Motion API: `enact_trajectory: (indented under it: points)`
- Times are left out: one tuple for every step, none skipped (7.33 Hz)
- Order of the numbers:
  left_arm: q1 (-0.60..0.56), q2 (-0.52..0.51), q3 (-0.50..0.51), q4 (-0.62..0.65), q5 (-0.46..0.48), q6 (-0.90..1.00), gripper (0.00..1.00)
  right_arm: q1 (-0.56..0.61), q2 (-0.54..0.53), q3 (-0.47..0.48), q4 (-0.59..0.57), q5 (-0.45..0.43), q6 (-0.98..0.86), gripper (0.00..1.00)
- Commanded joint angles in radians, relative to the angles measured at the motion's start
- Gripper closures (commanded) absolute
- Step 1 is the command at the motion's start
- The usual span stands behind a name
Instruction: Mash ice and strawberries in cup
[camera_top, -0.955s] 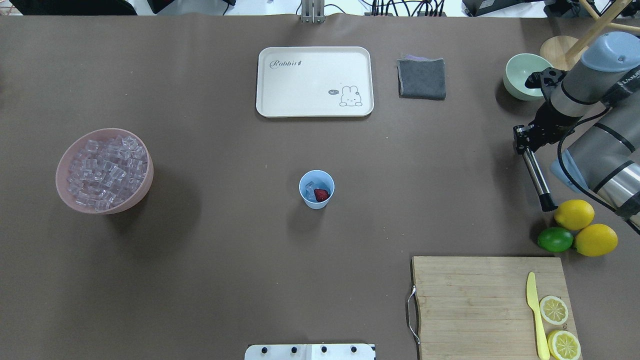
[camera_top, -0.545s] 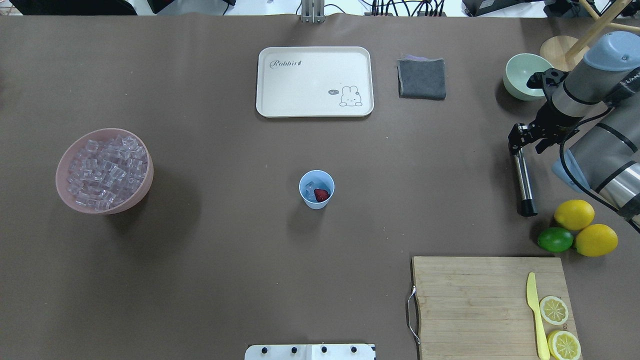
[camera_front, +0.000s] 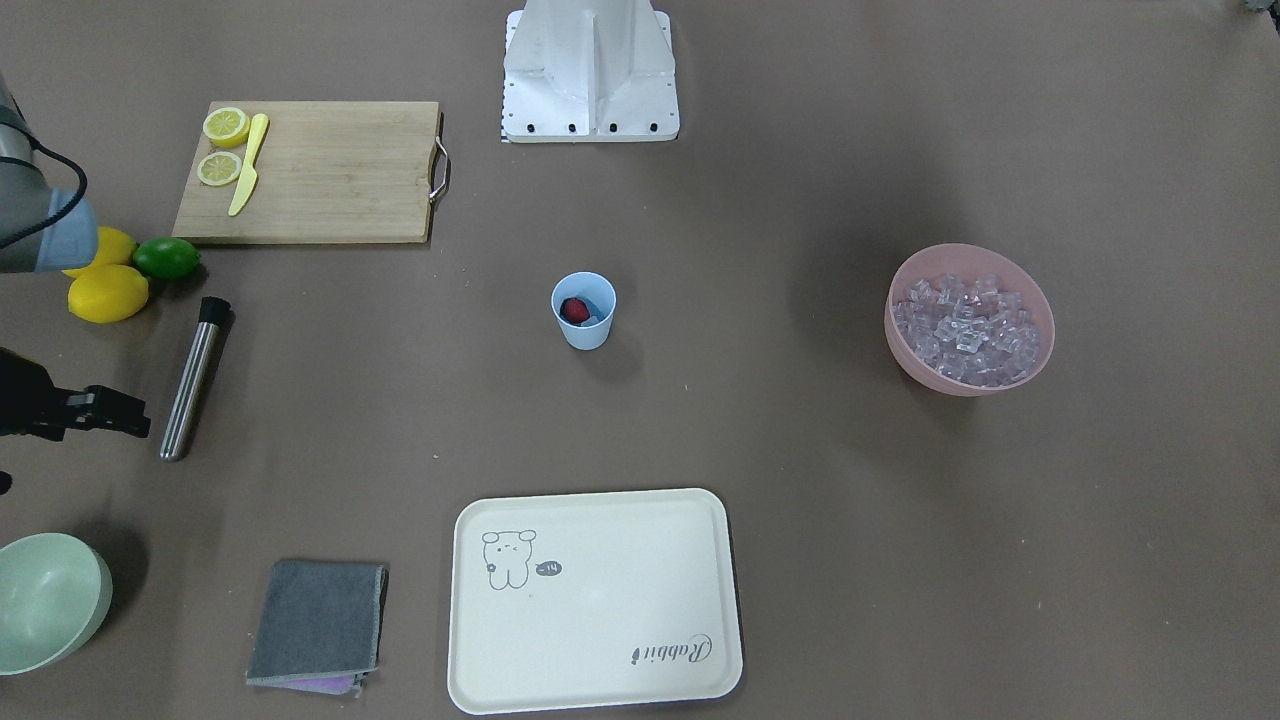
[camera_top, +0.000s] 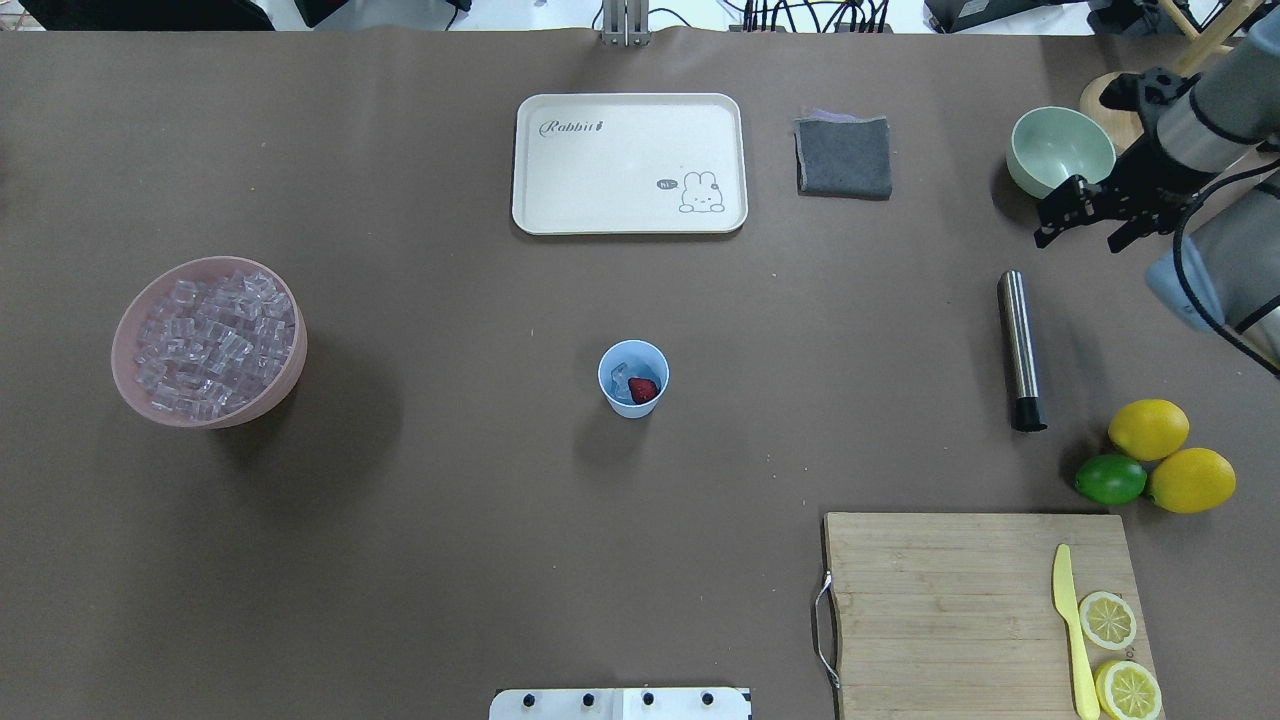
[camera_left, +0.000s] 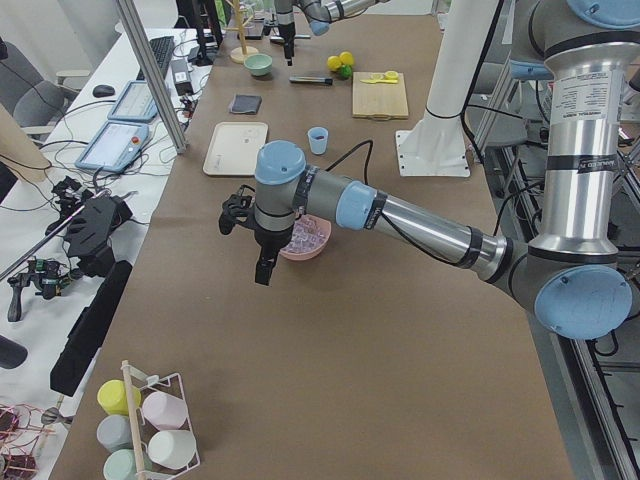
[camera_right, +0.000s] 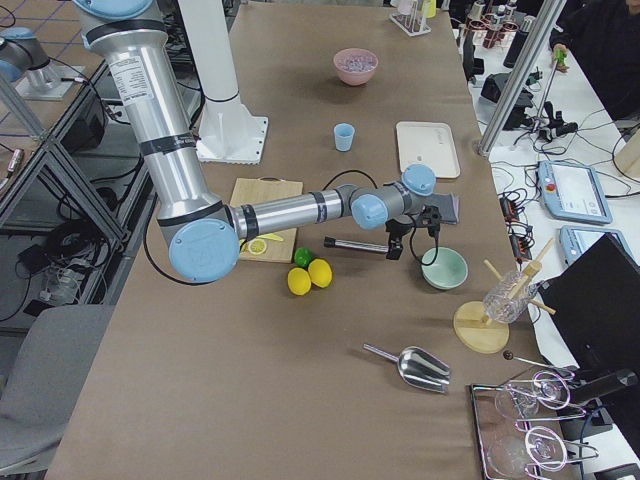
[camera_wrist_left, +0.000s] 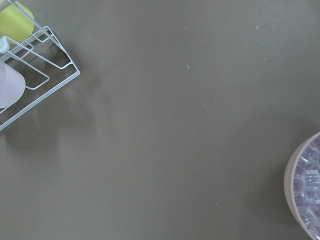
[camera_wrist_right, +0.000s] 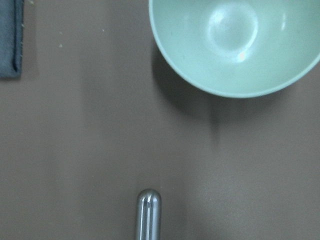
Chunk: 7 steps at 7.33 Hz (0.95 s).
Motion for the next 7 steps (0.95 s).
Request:
enact_trajectory:
  points:
    - [0.003, -0.115, 0.055, 0.122, 0.006, 0.005, 0.02, 0.097, -0.005, 0.184, -0.214, 0.028, -0.027, 0.00]
    - [-0.003, -0.187, 0.085, 0.226, 0.006, 0.017, 0.02, 0.155, -0.013, 0.264, -0.334, 0.023, -0.156, 0.00]
    - [-0.010, -0.203, 0.102, 0.247, 0.006, 0.019, 0.02, 0.221, -0.017, 0.286, -0.424, 0.016, -0.321, 0.00]
    - [-0.032, -0.204, 0.131, 0.247, 0.003, 0.080, 0.02, 0.284, -0.035, 0.286, -0.485, 0.012, -0.481, 0.00]
    - [-0.084, -0.204, 0.189, 0.248, -0.006, 0.205, 0.02, 0.331, -0.089, 0.286, -0.492, 0.002, -0.598, 0.00]
    - [-0.118, -0.195, 0.224, 0.247, -0.007, 0.277, 0.02, 0.365, -0.141, 0.285, -0.492, -0.021, -0.699, 0.00]
    - [-0.149, -0.175, 0.234, 0.251, -0.007, 0.340, 0.02, 0.390, -0.193, 0.291, -0.487, -0.035, -0.753, 0.00]
